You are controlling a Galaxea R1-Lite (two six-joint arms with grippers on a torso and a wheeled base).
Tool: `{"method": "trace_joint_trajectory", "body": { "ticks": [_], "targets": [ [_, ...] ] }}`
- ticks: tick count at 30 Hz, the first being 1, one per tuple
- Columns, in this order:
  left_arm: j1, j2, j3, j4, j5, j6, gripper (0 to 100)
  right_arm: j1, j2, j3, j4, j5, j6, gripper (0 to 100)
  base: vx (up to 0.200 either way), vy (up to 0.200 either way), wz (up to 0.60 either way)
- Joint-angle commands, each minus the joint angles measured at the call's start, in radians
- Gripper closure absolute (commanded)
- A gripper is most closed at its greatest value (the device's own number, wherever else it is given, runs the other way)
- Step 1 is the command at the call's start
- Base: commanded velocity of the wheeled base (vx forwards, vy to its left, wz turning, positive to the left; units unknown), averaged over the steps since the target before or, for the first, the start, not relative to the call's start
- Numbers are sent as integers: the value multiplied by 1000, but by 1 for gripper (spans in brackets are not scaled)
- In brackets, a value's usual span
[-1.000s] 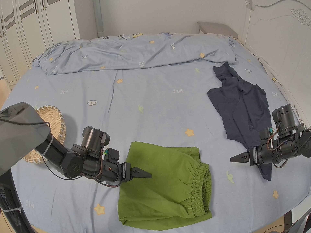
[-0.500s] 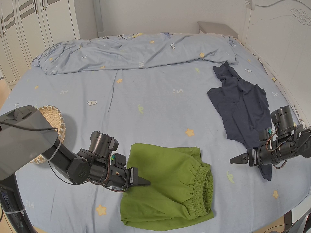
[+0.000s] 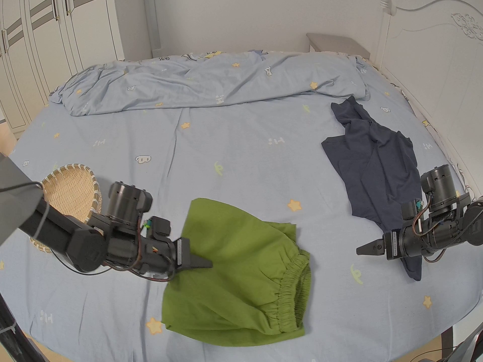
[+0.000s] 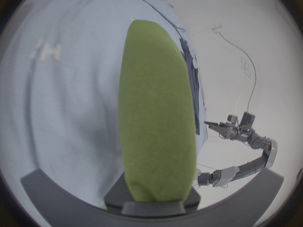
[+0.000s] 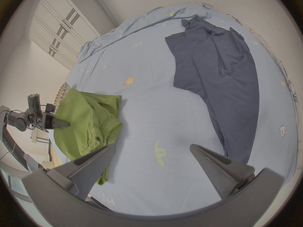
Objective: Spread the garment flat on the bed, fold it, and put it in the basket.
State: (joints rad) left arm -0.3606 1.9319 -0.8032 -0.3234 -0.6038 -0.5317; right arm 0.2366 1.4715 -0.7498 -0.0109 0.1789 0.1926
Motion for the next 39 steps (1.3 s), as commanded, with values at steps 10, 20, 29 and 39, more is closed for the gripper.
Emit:
{"method": "trace_joint_trajectory", "body": {
  "ticks": [10,20,29,39],
  "targets": [
    [330,-238,-378,676,-1,222,100,3,0,0,0,-1,-1,0,0,0,0],
    [394,-281,-412,699,-1,234,100,3,0,1,0,-1,-1,0,0,40,0],
    [362,-340,-427,767,1,236,100,4,-2,1,0,-1,-1,0,0,200,0],
    [316,-337,-413,771,1,236,100,4,-2,1,0,-1,-1,0,0,200,0]
  ]
}}
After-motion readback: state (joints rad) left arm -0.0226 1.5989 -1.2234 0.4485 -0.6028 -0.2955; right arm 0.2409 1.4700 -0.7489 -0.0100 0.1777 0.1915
